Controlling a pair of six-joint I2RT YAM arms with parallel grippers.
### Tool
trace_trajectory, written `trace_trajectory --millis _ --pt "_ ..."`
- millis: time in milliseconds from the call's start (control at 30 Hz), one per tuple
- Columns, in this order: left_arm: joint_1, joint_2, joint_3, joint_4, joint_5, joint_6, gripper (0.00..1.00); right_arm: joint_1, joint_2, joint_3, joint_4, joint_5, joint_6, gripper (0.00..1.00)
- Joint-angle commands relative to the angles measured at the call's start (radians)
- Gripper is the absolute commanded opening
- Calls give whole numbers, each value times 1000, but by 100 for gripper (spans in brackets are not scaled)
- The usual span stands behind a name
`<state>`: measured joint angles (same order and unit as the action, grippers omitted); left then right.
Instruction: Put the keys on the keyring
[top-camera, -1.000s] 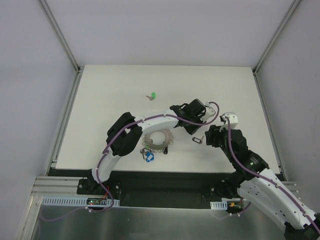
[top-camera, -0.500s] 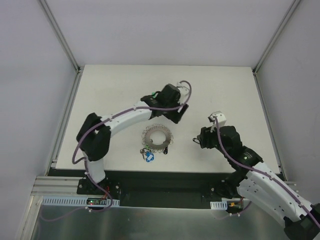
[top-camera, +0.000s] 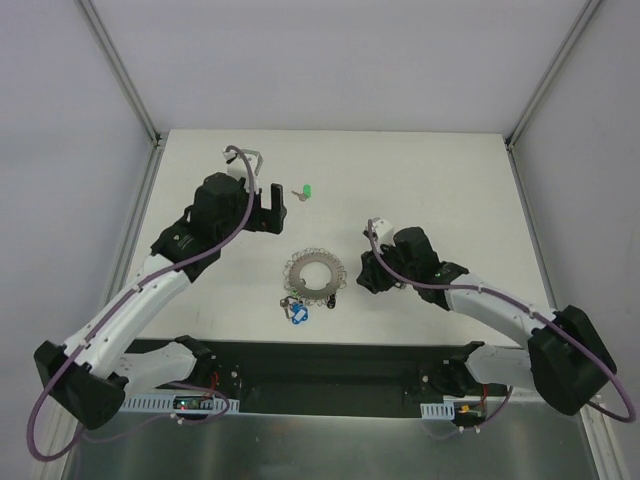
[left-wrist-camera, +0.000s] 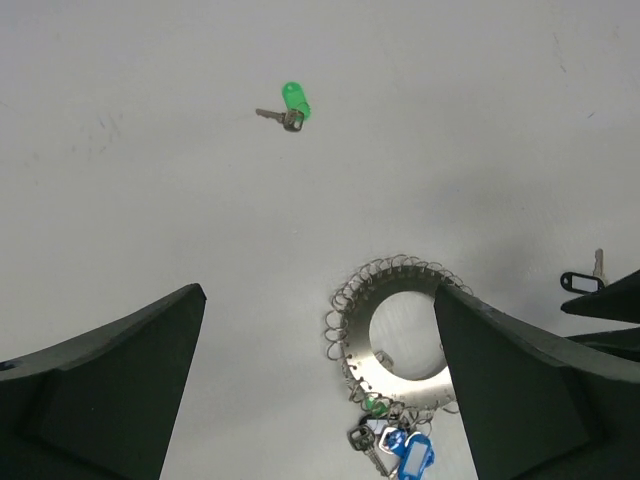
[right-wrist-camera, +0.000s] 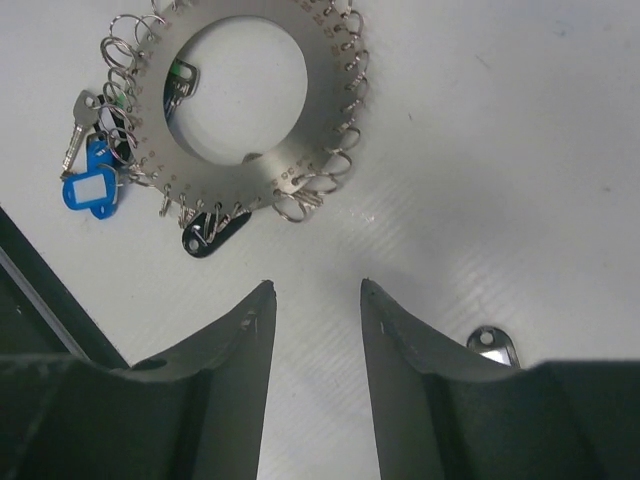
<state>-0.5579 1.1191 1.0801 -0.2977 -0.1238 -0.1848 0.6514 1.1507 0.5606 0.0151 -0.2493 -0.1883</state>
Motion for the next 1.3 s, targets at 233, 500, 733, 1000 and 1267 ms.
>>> trace_trajectory --millis 233,500,733,1000,1267 --pt "18 -216 -152 22 -80 176 99 -21 325 137 238 -176 -54 34" --pt "61 -216 -190 54 -54 202 99 -22 451 176 243 -188 -60 32" --pt "61 -229 -206 52 -59 209 99 -27 474 183 243 -194 -62 29" --pt "61 -228 -213 52 -51 215 99 -27 480 188 223 -202 -66 27" --pt "62 -222 -212 52 -37 214 99 -29 416 173 197 -202 -30 25"
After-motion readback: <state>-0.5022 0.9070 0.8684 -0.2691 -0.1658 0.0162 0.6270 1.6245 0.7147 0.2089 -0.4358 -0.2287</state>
